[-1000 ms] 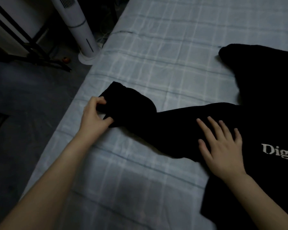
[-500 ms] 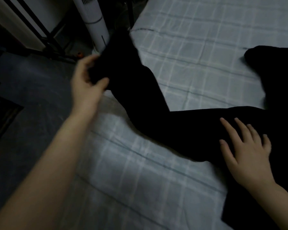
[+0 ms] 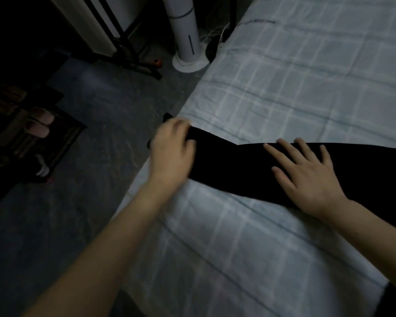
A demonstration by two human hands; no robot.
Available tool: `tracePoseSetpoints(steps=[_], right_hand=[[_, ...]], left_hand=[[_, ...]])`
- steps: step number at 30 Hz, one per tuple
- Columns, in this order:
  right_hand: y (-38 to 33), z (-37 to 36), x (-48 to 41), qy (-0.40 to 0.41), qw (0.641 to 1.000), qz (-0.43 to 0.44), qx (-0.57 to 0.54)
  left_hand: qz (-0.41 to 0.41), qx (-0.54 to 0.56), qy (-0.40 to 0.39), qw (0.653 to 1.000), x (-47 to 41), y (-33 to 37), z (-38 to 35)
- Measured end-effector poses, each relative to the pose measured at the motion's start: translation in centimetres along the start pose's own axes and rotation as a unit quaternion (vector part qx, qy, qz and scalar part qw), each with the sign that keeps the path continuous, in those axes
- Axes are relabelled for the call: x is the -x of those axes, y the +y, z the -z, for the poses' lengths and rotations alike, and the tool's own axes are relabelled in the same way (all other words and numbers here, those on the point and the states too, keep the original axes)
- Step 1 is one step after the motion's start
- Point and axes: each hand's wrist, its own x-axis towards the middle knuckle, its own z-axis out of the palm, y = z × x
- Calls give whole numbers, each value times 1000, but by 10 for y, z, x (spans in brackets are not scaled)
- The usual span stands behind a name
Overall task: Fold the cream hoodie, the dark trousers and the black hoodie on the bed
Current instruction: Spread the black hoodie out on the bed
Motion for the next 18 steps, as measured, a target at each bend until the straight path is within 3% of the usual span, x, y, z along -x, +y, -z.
tracePoseSetpoints(steps=[2, 4, 8, 12, 15, 18], right_hand=[[1, -8, 0, 8, 1000, -2, 2], [1, -12, 1, 11, 1000, -3, 4], [-7, -8, -9, -14, 999, -16, 36], [-11, 17, 17, 2, 999, -26, -37], [7, 40, 103, 110, 983, -75, -124], [55, 46, 220, 210, 958, -175, -84]], left_hand=[[-145, -34, -50, 988, 8, 32, -28], [-209, -94, -88, 969, 19, 50, -56], [-191, -154, -132, 960, 26, 37, -83], [-186, -154, -157, 958, 23, 45, -81], [-128, -131, -145, 972, 34, 71, -70], [-147, -63, -81, 984, 81, 126, -58]])
